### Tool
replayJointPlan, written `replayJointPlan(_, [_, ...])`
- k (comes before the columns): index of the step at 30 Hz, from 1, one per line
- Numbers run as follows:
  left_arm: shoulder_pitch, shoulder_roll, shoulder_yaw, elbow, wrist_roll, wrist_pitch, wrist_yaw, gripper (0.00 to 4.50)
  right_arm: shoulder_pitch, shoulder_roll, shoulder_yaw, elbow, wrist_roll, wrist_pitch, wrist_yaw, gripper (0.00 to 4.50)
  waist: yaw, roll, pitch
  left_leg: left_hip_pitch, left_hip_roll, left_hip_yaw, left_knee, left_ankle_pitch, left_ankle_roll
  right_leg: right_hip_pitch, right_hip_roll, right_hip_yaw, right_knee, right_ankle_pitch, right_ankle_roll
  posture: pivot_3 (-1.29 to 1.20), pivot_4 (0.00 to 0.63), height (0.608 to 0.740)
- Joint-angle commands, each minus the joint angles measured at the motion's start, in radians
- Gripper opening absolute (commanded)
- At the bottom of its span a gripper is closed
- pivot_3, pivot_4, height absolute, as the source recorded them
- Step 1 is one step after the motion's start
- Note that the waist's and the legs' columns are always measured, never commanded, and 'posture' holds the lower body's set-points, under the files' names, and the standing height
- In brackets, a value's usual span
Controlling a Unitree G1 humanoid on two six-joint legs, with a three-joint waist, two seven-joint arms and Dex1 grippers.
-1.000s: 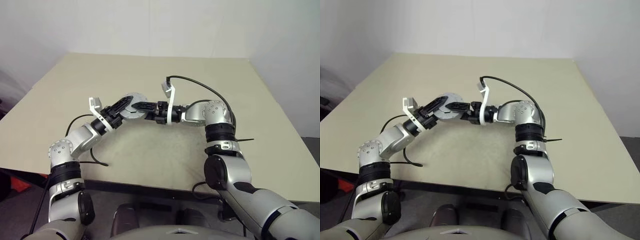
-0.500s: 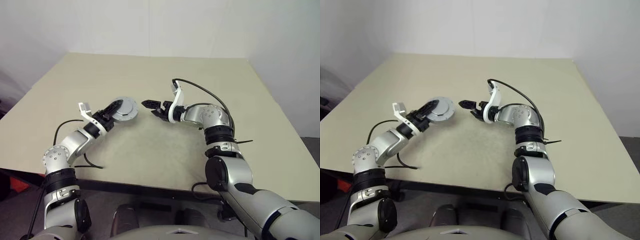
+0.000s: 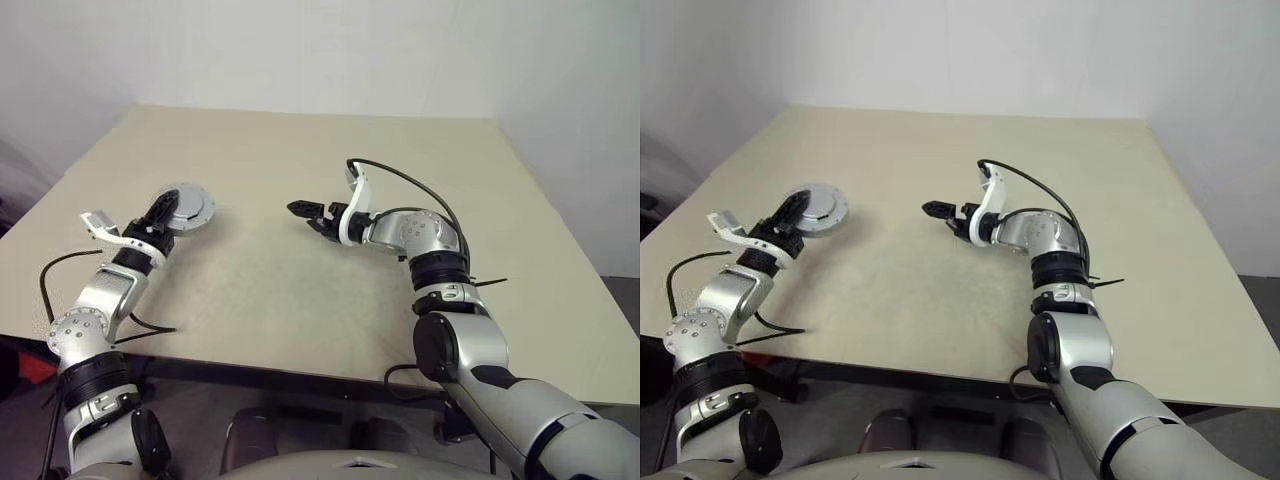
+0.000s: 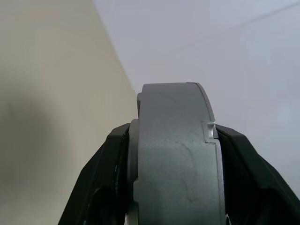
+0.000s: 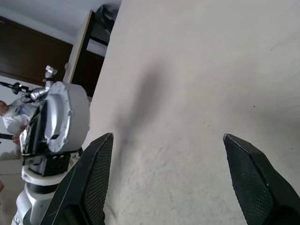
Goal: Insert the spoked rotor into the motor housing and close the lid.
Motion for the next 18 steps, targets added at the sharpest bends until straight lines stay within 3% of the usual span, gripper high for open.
replayJointPlan(1, [-0.026, 0.007, 0.029, 0.013, 0.036, -0.071, 0.036, 2.17, -0.016, -0.003, 0.004, -0.017, 0.005, -0.013, 0.012, 4.23, 0.000, 0.000, 0.000, 0.000, 0.000, 0.000, 0.000, 0.000, 0.000, 0.000, 0.000, 0.000, 0.000, 0.000, 0.000, 0.00, 0.000, 0.740])
replayJointPlan(8, [-0.040, 0.009, 0.057, 0.106, 0.118, -0.161, 0.110, 2.17, -0.011, 0.001, 0.000, -0.026, 0.001, -0.009, 0.007, 4.23, -0.001, -0.005, 0.000, 0.000, 0.000, 0.000, 0.000, 0.000, 0.000, 0.000, 0.000, 0.000, 0.000, 0.000, 0.000, 0.00, 0.000, 0.740])
replayJointPlan(18, [-0.059, 0.010, 0.069, 0.166, 0.165, -0.159, 0.174, 2.17, -0.013, 0.004, 0.003, -0.016, -0.008, -0.021, 0.009, 4.23, 0.000, -0.009, 0.000, 0.001, 0.000, 0.000, 0.000, 0.000, 0.000, 0.001, 0.000, 0.000, 0.000, 0.000, 0.000, 0.00, 0.000, 0.740])
